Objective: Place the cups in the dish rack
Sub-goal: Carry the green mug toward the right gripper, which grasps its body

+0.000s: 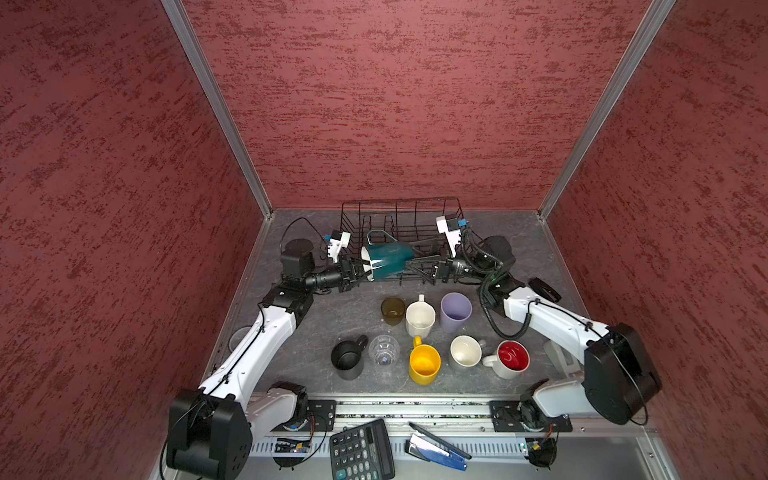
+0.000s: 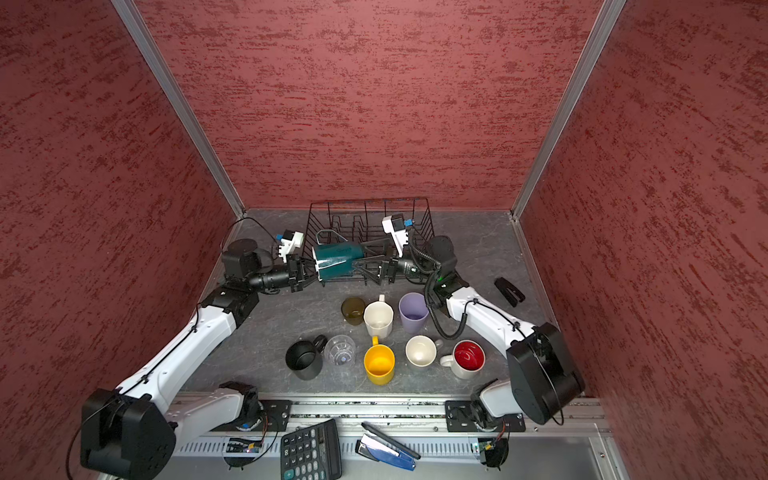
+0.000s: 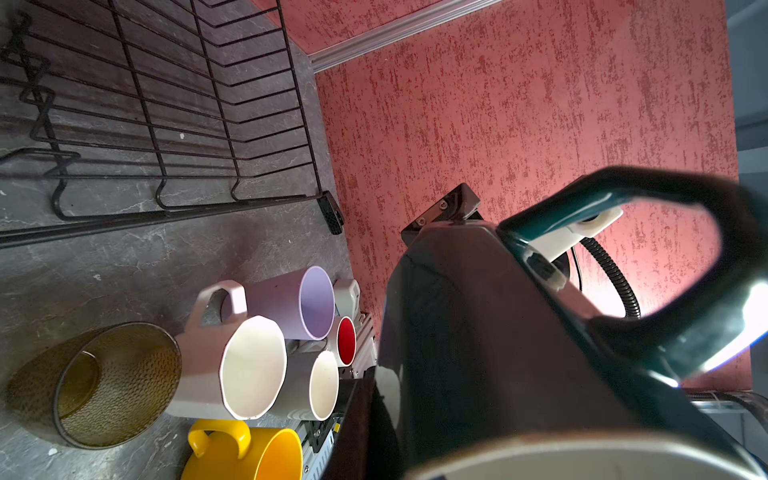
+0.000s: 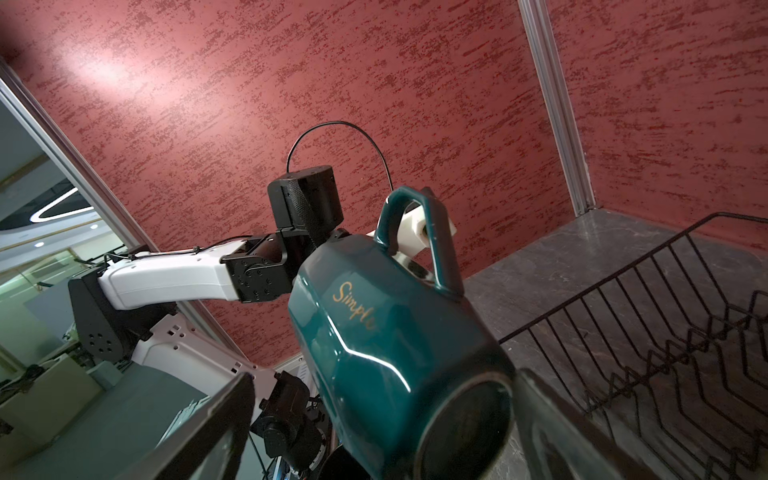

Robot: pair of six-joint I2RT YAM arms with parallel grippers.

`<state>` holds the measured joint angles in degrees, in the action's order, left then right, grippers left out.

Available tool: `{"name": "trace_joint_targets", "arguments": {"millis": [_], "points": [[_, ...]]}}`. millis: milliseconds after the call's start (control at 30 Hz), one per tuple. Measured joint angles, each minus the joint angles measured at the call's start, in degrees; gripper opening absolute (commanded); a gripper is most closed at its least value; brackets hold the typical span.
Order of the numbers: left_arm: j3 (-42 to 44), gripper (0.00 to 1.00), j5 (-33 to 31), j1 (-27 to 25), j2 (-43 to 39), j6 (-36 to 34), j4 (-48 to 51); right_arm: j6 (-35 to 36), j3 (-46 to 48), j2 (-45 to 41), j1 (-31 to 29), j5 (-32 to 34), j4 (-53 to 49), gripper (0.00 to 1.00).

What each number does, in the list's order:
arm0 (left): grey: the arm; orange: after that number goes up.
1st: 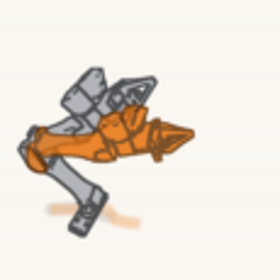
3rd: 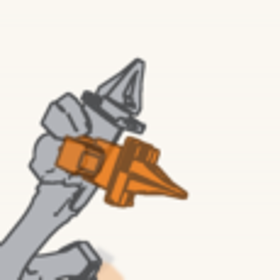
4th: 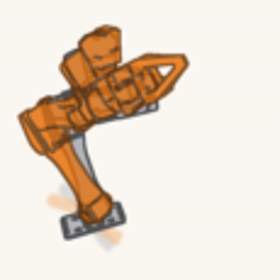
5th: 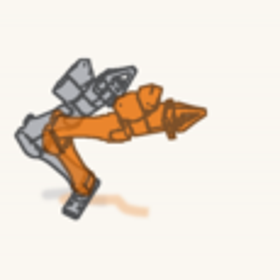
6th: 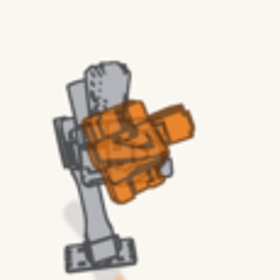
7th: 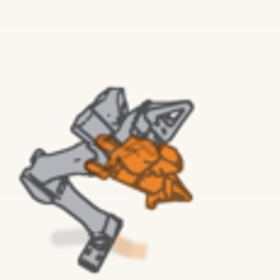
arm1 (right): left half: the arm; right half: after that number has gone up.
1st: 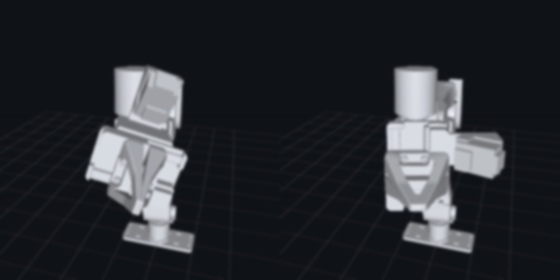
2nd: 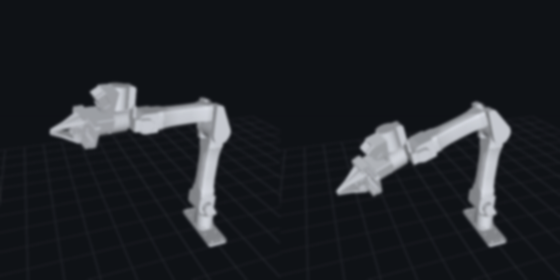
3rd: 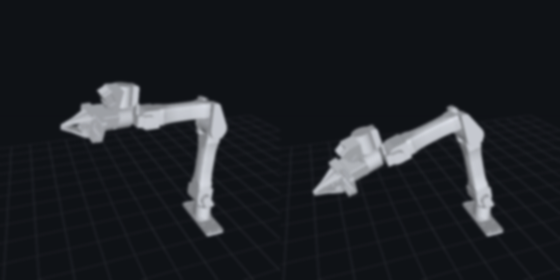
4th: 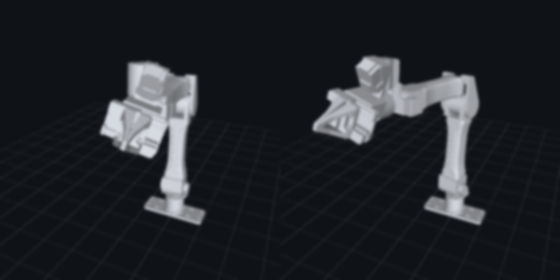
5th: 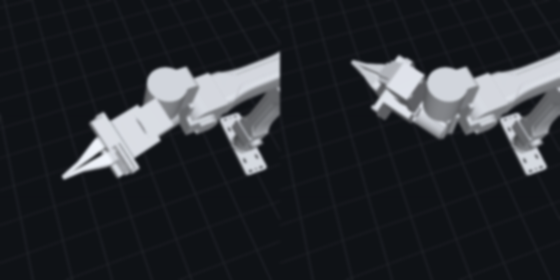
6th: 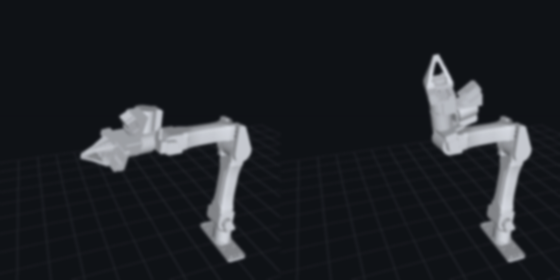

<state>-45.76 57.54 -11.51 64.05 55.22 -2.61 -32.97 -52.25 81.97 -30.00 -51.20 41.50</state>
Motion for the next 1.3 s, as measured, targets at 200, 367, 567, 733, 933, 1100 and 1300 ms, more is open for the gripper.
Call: {"name": "trace_joint_targets", "arguments": {"millis": [200,367,567,733,933,1100,1300], "points": [[0.0,0.00,1.6,-1.2,1.7,0.7,-1.6,0.4,-2.0,3.0,-1.4,1.0,-0.6,0.98],[0.0,0.00,2.7,-1.7,2.0,1.0,-1.7,1.5,-2.0,3.2,-2.7,1.6,-2.2,0.99],[0.0,0.00,3.5,-1.6,2.0,1.9,-2.2,2.6,-2.2,3.0,-2.8,1.3,-4.1,0.98],[0.0,0.00,4.9,-1.6,2.4,3.1,-3.4,2.8,-2.2,2.9,-2.8,0.7,-3.7,0.98],[0.0,0.00,7.5,-1.8,3.8,4.4,-5.0,3.3,-2.2,2.9,-2.8,-1.3,-2.9,0.95],[-0.3,0.00,9.7,-2.1,4.7,5.0,-5.7,3.4,-2.2,2.9,-2.8,-2.9,-1.2,0.91],[-0.4,0.00,11.7,-2.3,6.2,7.3,-9.1,2.5,-1.5,2.9,-2.8,-4.3,1.5,0.92]]}}
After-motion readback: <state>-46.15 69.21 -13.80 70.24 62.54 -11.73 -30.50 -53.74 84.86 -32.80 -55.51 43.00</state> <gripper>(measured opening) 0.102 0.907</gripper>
